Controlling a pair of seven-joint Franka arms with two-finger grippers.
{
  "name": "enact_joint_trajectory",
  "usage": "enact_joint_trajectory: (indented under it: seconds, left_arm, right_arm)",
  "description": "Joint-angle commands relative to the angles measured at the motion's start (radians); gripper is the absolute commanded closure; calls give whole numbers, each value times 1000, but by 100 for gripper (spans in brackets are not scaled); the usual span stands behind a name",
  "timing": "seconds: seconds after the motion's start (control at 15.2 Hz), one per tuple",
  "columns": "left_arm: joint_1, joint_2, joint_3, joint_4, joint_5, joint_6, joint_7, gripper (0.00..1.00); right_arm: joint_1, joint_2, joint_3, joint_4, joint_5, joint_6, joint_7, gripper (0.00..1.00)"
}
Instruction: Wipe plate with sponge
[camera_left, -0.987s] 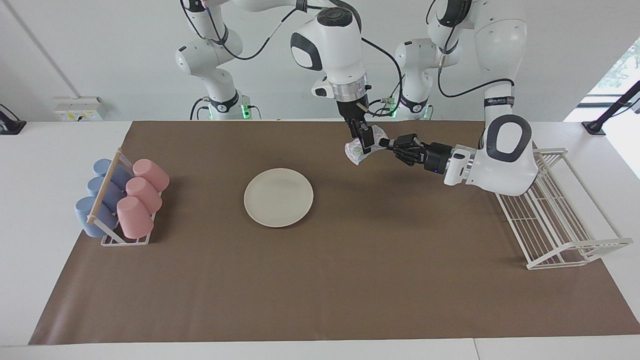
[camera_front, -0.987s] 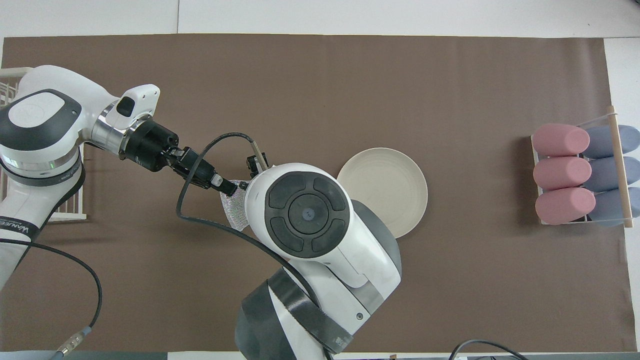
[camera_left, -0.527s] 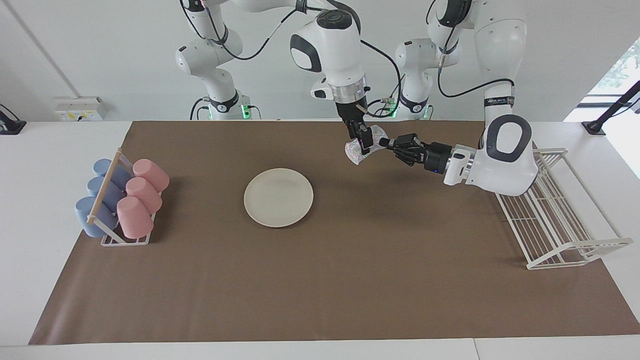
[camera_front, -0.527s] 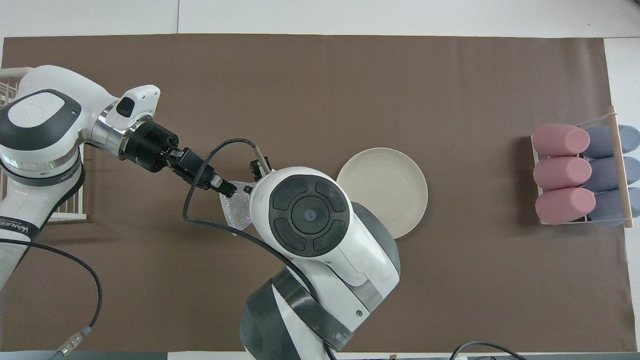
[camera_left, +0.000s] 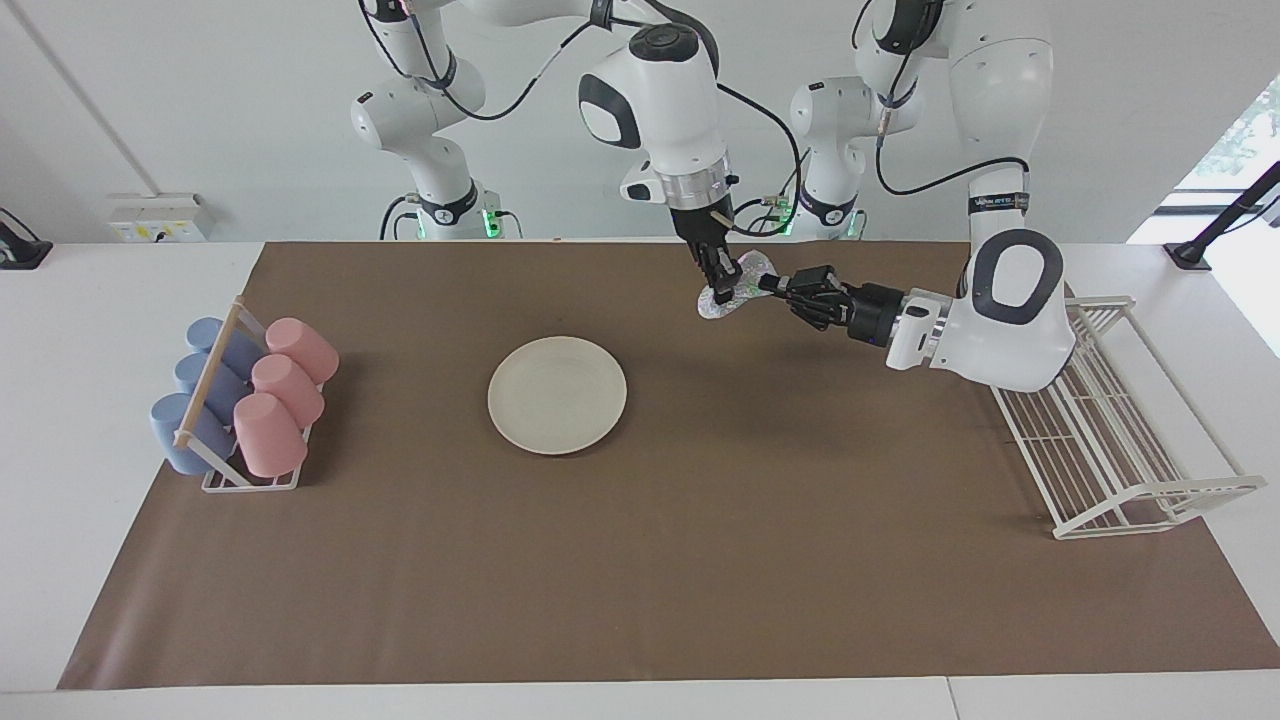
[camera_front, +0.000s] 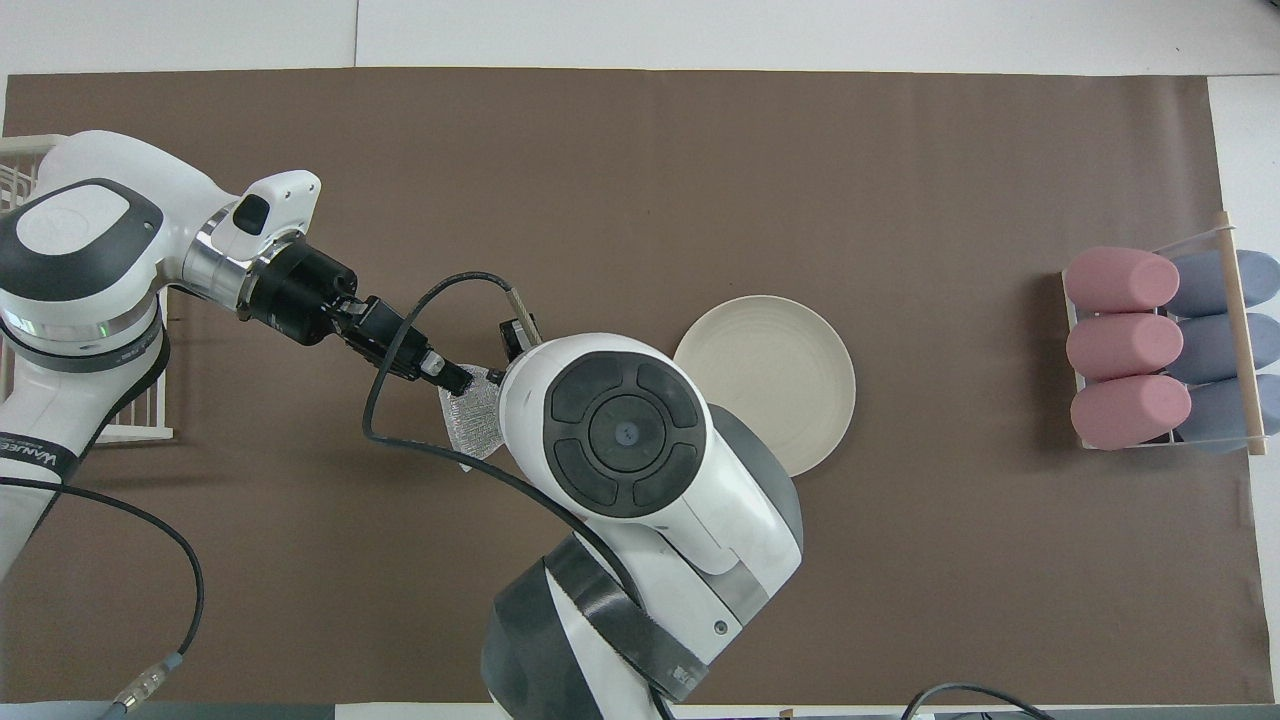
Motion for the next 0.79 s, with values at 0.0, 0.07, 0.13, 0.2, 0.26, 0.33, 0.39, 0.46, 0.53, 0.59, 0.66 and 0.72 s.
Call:
enact_joint_trajectory:
  seconds: [0.0, 0.07, 0.13, 0.2, 0.26, 0.33, 0.39, 0.46, 0.53, 0.59, 0.66, 0.72]
  left_arm:
    - [-3, 9, 9, 23, 14, -22, 6, 100]
    - [-6, 5, 9, 25, 22, -19, 10, 100]
    - [-9, -16, 11, 20, 42, -11, 12, 3]
    - [-15, -53, 11, 7, 52, -2, 7, 0]
    - [-18, -56, 9, 3, 53, 10, 7, 0]
    - [-19, -57, 9, 2, 53, 12, 7, 0]
    - [-19, -57, 9, 2, 53, 14, 6, 0]
    - [-19, -57, 9, 2, 53, 14, 6, 0]
    - [-19, -57, 9, 2, 53, 15, 6, 0]
    - [-19, -57, 11, 2, 53, 17, 6, 0]
    - [-19, -57, 12, 2, 56, 21, 4, 0]
    - [-17, -57, 12, 2, 72, 27, 6, 0]
  right_arm:
    - [-18, -29, 6, -40, 7, 11, -8, 100]
    - [-19, -29, 5, -40, 7, 11, -9, 100]
    - [-22, -29, 5, -41, 7, 10, -9, 100]
    - [-28, -29, 5, -41, 7, 7, -9, 100]
    - [-32, -29, 5, -41, 7, 5, -9, 100]
    - [-33, -29, 3, -44, 5, -1, -12, 100]
    - [-36, -32, 0, -54, 5, -4, -20, 100]
    - [-53, -41, 0, -79, 4, 2, -29, 100]
    - [-73, -55, 0, -113, 4, 8, -61, 100]
    - [-91, -67, 0, -150, 4, 11, -110, 100]
    - [-120, -81, 0, -187, 4, 13, -165, 100]
    - [-143, -87, 0, -221, 4, 13, -222, 100]
